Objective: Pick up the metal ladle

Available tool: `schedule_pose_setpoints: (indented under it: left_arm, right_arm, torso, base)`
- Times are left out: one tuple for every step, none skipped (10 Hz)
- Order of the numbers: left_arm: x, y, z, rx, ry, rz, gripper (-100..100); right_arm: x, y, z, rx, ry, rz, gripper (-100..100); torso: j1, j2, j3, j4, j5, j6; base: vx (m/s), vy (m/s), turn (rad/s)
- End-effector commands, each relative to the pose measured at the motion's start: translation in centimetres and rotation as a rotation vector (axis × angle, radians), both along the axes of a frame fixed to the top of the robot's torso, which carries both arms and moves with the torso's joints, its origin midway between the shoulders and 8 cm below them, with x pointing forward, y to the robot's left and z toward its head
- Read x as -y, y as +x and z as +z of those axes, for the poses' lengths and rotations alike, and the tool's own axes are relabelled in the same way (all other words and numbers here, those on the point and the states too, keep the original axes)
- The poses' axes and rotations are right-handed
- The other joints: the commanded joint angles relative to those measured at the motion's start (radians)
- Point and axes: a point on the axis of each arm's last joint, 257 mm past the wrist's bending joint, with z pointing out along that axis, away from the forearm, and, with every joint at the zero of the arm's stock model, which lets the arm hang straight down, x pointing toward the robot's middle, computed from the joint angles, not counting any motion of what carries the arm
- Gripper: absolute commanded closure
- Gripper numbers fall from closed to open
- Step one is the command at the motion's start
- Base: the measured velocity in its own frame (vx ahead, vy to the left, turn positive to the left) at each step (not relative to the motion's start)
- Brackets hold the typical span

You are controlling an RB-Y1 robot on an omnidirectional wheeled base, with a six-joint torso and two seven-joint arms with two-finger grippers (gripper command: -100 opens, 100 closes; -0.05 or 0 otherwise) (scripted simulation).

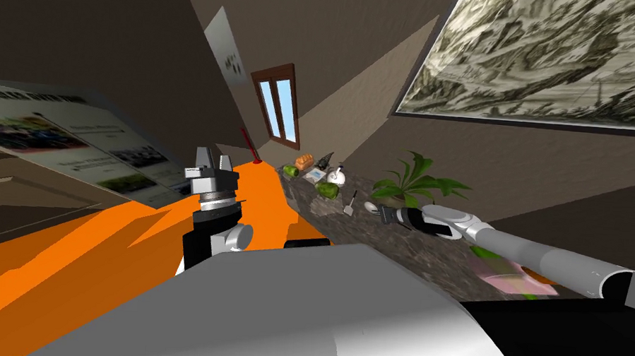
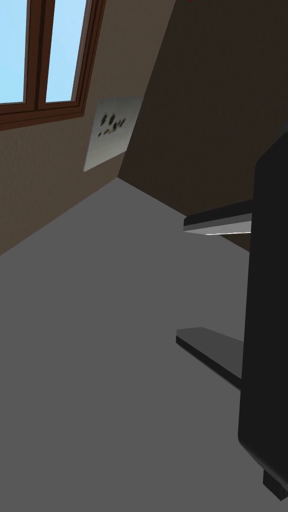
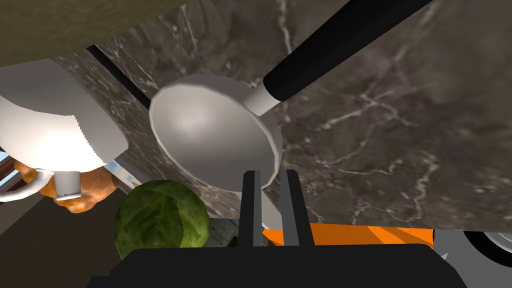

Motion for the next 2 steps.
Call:
schedule_pose_setpoints:
  left_arm:
    - [0.0,0.0,0.0,0.0,0.0,0.0,0]
    - [0.0,0.0,0.0,0.0,0.0,0.0,0]
  right_arm:
    - [0.0,0.0,0.0,0.0,0.0,0.0,100]
    - [-0.04,0.0,0.04,0.0,0.0,0.001,0]
  torso:
    - [0.0,0.0,0.0,0.0,0.0,0.0]
    - [0.001,0.001,0.0,0.0,0.0,-0.001]
  base:
    - [0.015,-0.01,-0.033]
    - [0.0,0.0,0.0]
